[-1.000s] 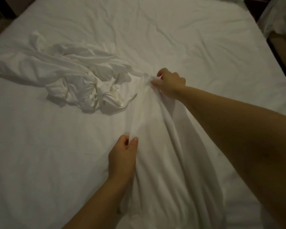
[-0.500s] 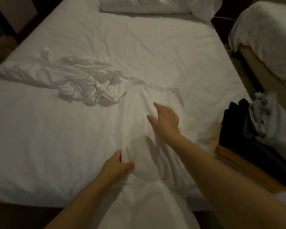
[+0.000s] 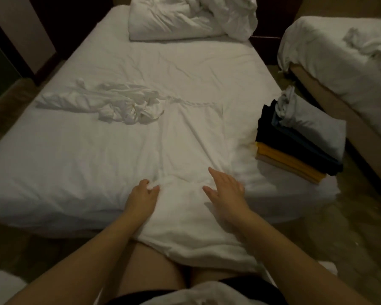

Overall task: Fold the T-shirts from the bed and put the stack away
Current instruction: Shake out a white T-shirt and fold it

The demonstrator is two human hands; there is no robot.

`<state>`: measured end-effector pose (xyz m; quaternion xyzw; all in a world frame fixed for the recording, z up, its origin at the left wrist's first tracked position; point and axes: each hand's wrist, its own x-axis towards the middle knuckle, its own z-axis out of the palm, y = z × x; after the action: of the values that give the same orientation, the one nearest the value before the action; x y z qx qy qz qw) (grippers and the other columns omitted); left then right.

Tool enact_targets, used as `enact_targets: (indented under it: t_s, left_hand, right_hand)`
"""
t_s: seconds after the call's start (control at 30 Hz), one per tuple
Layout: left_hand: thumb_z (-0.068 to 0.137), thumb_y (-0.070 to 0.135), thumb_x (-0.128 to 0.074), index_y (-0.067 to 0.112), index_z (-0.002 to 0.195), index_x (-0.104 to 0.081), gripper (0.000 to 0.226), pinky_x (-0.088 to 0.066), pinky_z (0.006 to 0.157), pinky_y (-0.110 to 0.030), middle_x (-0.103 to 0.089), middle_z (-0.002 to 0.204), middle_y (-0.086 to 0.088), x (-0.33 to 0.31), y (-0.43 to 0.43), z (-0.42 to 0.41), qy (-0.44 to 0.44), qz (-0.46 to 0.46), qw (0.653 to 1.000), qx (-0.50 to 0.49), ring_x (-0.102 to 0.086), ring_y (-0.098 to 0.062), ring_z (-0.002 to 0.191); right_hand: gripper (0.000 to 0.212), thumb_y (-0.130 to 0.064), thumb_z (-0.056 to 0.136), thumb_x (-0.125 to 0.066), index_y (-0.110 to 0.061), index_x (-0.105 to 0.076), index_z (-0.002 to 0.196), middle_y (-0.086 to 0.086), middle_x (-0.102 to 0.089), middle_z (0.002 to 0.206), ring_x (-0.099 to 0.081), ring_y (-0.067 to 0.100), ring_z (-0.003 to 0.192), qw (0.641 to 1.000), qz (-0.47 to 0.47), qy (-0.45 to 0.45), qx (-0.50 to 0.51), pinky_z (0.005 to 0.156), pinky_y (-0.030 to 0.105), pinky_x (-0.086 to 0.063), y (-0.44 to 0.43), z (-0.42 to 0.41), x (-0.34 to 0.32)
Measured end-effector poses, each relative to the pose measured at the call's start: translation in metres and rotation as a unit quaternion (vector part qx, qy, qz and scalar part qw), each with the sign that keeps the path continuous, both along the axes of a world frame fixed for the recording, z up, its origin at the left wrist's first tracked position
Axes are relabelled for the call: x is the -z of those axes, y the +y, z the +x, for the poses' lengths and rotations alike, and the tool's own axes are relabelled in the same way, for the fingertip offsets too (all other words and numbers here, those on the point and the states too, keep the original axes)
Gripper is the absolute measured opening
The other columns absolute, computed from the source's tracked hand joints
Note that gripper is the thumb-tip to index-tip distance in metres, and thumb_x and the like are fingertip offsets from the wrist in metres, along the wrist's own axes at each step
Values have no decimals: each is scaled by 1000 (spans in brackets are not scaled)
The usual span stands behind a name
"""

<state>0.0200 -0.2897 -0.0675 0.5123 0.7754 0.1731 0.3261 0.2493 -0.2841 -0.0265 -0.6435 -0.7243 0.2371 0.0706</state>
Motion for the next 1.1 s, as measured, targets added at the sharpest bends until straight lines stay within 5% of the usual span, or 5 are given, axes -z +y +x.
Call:
enact_targets:
  t_s: [0.3, 0.53, 0.73, 0.9, 1.1]
  left_hand:
    - [90, 46, -53, 5, 146, -21, 77, -29, 110, -39, -30, 150, -15, -13, -76, -25, -219, -64, 960, -161, -34, -32, 133]
    - [89, 1, -55, 11, 133, -40, 48, -47, 57, -30, -51, 122, -19, -33, -99, -33, -396, 61, 875, -273, -54, -23, 81]
    - [89, -5, -53, 17, 127, -55, 44, -44, 43, -12, -50, 112, -8, -52, -100, -43, -398, 159, 865, -262, -50, -12, 69]
    - [91, -3, -51, 4, 114, -63, 27, -38, 39, -9, -56, 78, -3, -51, -101, -47, -400, 133, 860, -287, -45, -9, 60]
    - [87, -3, -55, 2, 128, -52, 41, -53, 80, -35, -60, 112, -25, -32, -109, -49, -262, 76, 921, -277, -60, -39, 92]
  right_hand:
    - [63, -52, 93, -40, -34, -14, 148, -6, -28, 152, -25, 19, 138, 998, -12, -1, -63, 113, 41, -17, -76, -8, -19]
    - [79, -66, 81, -51, -37, -17, 146, -11, -39, 145, -31, 13, 135, 984, -73, -16, -163, 115, 43, -2, -124, -23, -54]
    - [21, -26, 90, -44, -21, -59, 104, -1, -64, 108, -55, 20, 108, 958, 74, -185, -206, 110, 33, -10, -141, -44, -40]
    - [15, -28, 79, -58, -23, -45, 72, 1, -65, 96, -60, 22, 94, 932, 82, -228, -268, 97, 27, -34, -143, -48, -48]
    - [31, -33, 78, -60, -26, -56, 108, -3, -65, 107, -58, 19, 105, 940, 86, -194, -269, 104, 29, -25, -137, -45, -45]
